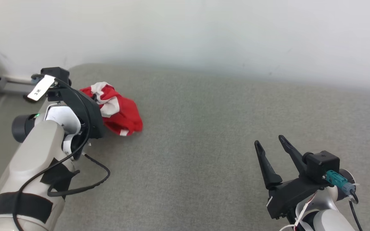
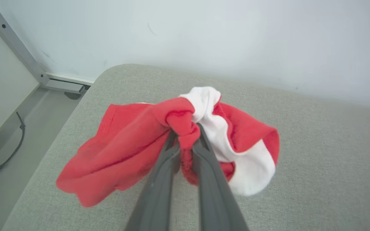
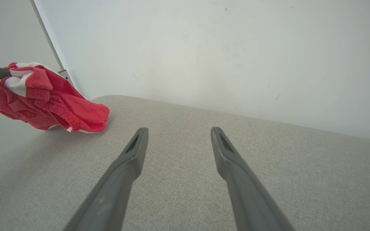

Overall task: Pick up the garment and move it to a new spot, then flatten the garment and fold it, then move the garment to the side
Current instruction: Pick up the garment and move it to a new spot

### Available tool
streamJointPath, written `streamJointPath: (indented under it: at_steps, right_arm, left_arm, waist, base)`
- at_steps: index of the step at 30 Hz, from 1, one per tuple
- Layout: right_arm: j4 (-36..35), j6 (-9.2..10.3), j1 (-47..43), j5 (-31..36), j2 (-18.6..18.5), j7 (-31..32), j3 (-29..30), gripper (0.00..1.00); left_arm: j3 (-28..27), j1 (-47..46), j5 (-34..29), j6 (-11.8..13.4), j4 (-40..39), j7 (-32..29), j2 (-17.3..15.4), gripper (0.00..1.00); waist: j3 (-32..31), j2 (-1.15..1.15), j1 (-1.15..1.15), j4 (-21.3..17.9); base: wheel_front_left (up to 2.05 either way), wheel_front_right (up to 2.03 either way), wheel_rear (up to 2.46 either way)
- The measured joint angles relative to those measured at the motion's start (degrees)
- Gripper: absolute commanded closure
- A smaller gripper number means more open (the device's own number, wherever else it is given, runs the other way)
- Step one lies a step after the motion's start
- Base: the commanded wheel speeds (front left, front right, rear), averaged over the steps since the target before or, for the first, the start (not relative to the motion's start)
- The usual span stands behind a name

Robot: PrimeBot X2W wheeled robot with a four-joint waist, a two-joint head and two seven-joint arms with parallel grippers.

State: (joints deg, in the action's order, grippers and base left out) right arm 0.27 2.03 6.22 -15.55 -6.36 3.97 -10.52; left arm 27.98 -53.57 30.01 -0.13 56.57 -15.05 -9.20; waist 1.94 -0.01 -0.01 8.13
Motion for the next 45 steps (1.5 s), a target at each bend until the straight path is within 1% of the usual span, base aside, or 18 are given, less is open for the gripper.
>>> streamJointPath:
  at_steps: [2,7,8,10,16,22,23,29,31,37,41,45]
  right_arm:
    - [0.0,0.02,-0.1,0.0,0.1,-0.1,-0.1,0.0]
    - [-0.1,0.09,-1.6,0.0,0.1,-0.5,-0.1,0.0]
    - [-0.2,0.36,-1.7,0.0,0.1,-1.0,-0.1,0.0]
    - [-0.5,0.51,-1.7,0.0,0.1,-1.0,0.0,0.0]
    - [-0.9,0.56,-2.0,0.0,-0.2,-1.3,0.4,0.0]
    - [-1.6,0.59,-2.2,0.0,-0.5,-1.5,0.9,0.0]
    - [-1.7,0.76,-2.2,0.0,-0.6,-1.5,0.9,0.0]
    - [-2.3,0.83,-2.3,0.0,-0.7,-1.5,0.9,0.0]
    - [-2.4,0.83,-2.4,0.0,-0.8,-1.5,1.0,0.0]
    - [-2.9,1.0,-2.8,0.0,-1.0,-1.5,1.6,0.0]
    - [-3.2,1.05,-3.5,-0.2,-1.2,-1.7,2.2,0.0]
    - [-3.3,1.0,-3.2,-0.2,-0.6,-1.7,0.9,0.0]
  left_arm:
    - [0.1,0.2,0.0,-0.9,-0.5,0.1,0.2,1.0]
    - [0.9,0.3,0.0,-1.5,-2.9,0.8,1.9,1.0]
    - [1.3,0.3,0.0,-2.0,-4.2,1.0,2.6,1.0]
    - [1.8,0.3,0.0,-2.5,-5.1,1.1,3.1,1.0]
    - [3.3,0.4,-0.4,-3.2,-8.8,1.0,4.4,1.0]
    - [5.2,0.5,-0.7,-3.6,-14.1,1.1,5.7,1.0]
    - [5.4,0.5,-0.7,-4.0,-15.1,1.0,5.9,1.0]
    - [6.9,0.5,-0.7,-4.1,-21.6,0.9,6.4,1.0]
    - [7.6,0.5,-0.5,-4.5,-23.8,0.9,6.8,1.0]
    - [9.7,0.7,0.8,-5.5,-27.7,0.7,7.4,1.0]
    - [12.7,0.7,1.2,-6.0,-28.0,0.7,7.5,1.0]
    - [14.8,0.9,1.4,-6.0,-28.2,0.7,7.4,1.0]
  waist:
    - [-1.2,0.0,0.0,-0.8]
    - [-3.1,0.0,0.0,-4.0]
    - [-3.6,0.0,0.01,-5.4]
    - [-4.1,0.0,0.01,-6.9]
    - [-5.1,0.0,0.01,-11.6]
    - [-5.8,0.0,0.01,-16.3]
    - [-5.8,0.0,0.01,-17.0]
    - [-6.1,0.0,0.01,-21.4]
    - [-6.1,0.0,0.01,-22.6]
    - [-5.8,0.0,0.01,-25.1]
    - [-5.0,0.01,0.01,-25.9]
    - [-4.2,0.01,0.01,-26.5]
  base:
    - [0.0,0.0,0.0]
    - [0.0,0.0,0.0]
    - [0.0,0.0,0.0]
    - [0.0,0.0,0.0]
    - [0.0,0.0,0.0]
    - [0.0,0.0,0.0]
    - [0.0,0.0,0.0]
    - [0.0,0.0,0.0]
    - [0.0,0.0,0.0]
    - [0.0,0.0,0.0]
    - [0.0,0.0,0.0]
    - [0.0,0.0,0.0]
